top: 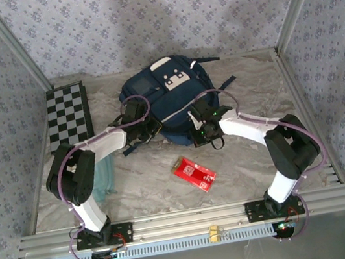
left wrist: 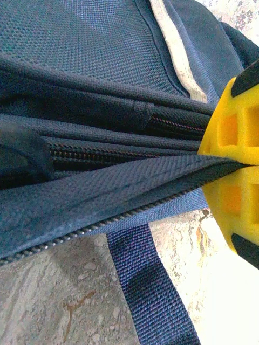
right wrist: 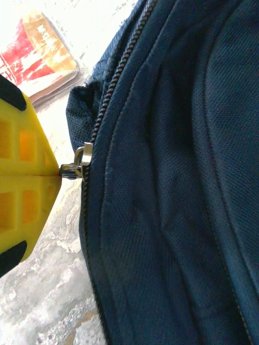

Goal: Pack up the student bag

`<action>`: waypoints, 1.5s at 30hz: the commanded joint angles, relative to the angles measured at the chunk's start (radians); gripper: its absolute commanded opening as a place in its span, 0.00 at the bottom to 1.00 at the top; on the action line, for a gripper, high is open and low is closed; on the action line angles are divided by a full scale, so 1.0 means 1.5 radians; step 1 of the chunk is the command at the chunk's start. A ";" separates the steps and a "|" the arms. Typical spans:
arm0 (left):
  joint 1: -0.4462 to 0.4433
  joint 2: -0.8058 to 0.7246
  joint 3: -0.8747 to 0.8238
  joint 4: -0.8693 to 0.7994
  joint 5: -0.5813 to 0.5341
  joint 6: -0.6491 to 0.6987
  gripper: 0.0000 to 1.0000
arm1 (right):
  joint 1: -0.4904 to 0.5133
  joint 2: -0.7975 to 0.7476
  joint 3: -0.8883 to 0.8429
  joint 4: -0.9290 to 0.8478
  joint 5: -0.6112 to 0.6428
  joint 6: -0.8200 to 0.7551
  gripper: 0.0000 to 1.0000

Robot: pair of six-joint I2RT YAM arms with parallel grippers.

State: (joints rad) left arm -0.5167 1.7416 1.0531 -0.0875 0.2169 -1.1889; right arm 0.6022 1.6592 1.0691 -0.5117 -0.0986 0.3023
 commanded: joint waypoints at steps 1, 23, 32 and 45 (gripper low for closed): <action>0.007 -0.032 0.035 0.013 -0.013 0.016 0.00 | -0.002 0.011 0.013 0.013 -0.004 -0.032 0.07; -0.004 -0.045 0.039 0.013 -0.012 0.009 0.00 | 0.001 0.038 0.030 0.062 0.054 -0.067 0.18; 0.022 -0.057 0.049 -0.027 -0.020 0.045 0.00 | 0.003 -0.010 0.010 0.002 0.118 -0.052 0.01; 0.137 0.045 0.177 -0.068 0.099 0.199 0.00 | 0.047 -0.117 -0.007 -0.090 0.047 -0.056 0.00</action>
State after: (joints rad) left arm -0.3462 1.7821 1.2278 -0.2428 0.3622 -0.9859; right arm 0.6266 1.5047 1.0355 -0.5282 0.0177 0.2237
